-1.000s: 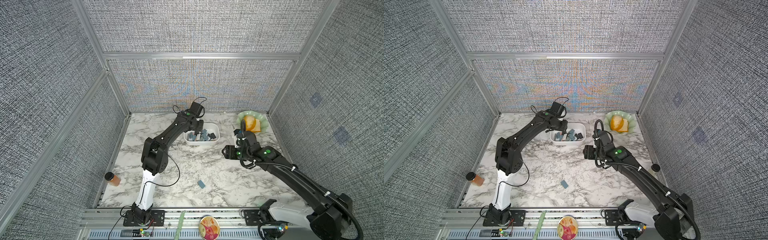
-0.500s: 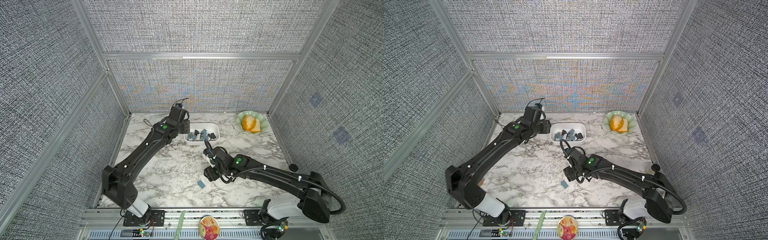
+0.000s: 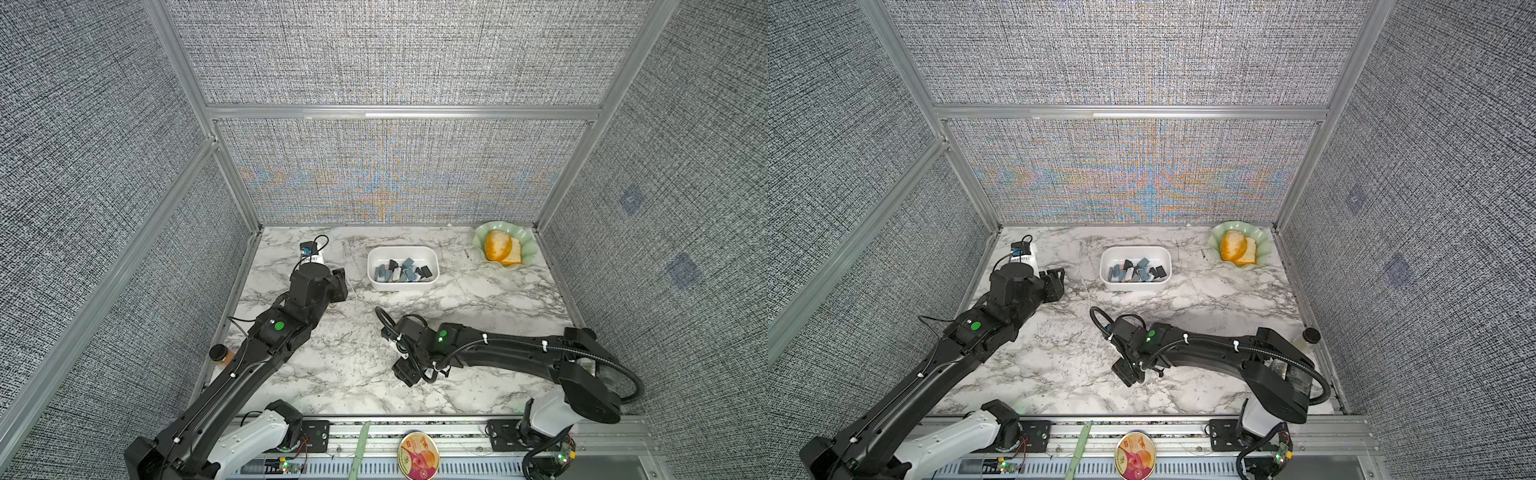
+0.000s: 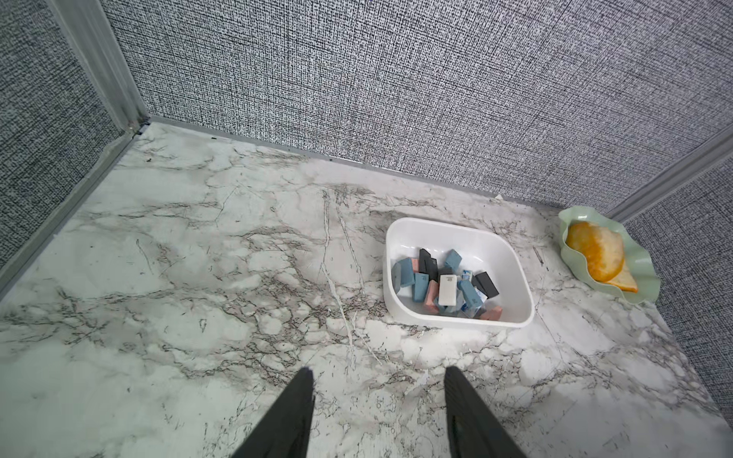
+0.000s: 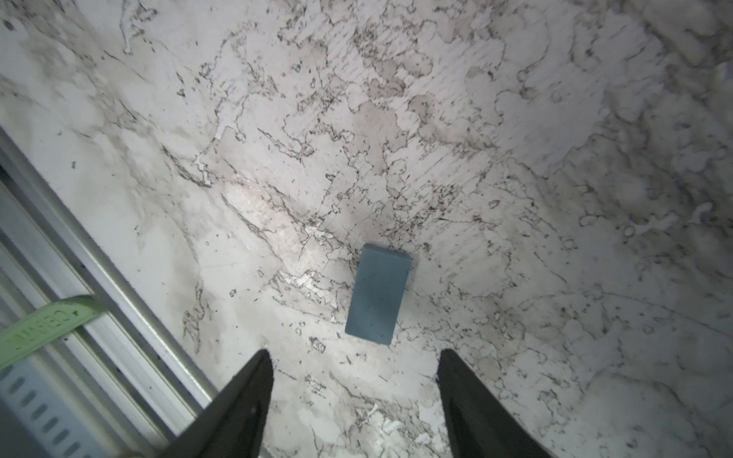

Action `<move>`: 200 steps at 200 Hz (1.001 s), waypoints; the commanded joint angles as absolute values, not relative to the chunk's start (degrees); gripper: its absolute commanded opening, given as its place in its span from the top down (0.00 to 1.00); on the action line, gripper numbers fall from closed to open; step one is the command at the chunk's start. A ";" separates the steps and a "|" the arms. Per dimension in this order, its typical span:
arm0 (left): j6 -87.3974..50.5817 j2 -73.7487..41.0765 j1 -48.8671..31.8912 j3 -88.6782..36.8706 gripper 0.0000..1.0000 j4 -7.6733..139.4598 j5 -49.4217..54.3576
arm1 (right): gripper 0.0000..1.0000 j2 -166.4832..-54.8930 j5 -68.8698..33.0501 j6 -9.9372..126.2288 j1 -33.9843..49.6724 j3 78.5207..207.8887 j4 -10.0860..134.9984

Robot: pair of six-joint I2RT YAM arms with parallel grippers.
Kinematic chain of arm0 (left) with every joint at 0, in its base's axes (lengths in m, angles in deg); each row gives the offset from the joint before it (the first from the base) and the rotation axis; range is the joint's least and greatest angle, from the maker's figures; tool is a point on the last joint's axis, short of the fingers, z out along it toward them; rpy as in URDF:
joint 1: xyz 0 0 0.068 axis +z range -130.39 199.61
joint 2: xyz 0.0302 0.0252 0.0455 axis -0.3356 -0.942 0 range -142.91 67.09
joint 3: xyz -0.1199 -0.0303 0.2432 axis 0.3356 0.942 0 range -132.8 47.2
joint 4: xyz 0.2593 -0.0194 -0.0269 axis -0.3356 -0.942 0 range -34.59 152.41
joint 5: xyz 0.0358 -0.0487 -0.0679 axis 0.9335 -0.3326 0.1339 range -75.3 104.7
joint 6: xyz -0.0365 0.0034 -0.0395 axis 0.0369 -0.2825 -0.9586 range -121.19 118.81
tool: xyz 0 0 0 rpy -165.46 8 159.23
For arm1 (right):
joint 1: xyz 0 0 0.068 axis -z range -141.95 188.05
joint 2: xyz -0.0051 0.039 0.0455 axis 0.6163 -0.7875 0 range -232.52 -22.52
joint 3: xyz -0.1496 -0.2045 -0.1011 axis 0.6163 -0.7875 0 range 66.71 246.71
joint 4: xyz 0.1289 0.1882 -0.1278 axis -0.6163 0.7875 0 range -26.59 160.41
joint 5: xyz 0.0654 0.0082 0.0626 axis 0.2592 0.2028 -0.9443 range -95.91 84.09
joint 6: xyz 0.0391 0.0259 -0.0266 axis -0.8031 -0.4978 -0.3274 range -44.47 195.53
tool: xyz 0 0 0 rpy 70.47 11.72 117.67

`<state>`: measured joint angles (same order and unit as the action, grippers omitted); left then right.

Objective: Put the eraser in the storage box
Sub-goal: Pick up the eraser from the center of the board.

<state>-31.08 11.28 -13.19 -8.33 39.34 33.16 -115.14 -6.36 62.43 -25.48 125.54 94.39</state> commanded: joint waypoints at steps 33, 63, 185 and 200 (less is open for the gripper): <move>-32.30 15.63 -13.08 -5.32 0.45 38.14 34.59 | 0.31 -118.06 -5.03 63.27 -26.18 124.78 92.64; -32.39 16.81 -13.09 -4.95 0.45 37.62 34.91 | 0.31 -119.90 -4.20 63.03 -26.47 124.41 91.56; -32.30 17.50 -13.06 -4.18 0.45 37.71 34.82 | 0.57 -123.90 -5.55 60.00 -26.46 123.98 88.46; -32.30 17.60 -13.08 -4.05 0.45 37.69 34.82 | 0.61 -124.12 -5.91 59.67 -26.47 124.03 88.41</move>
<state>-32.72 17.31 -13.19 -4.11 37.18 34.23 -123.01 -2.03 61.20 -26.27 124.60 87.64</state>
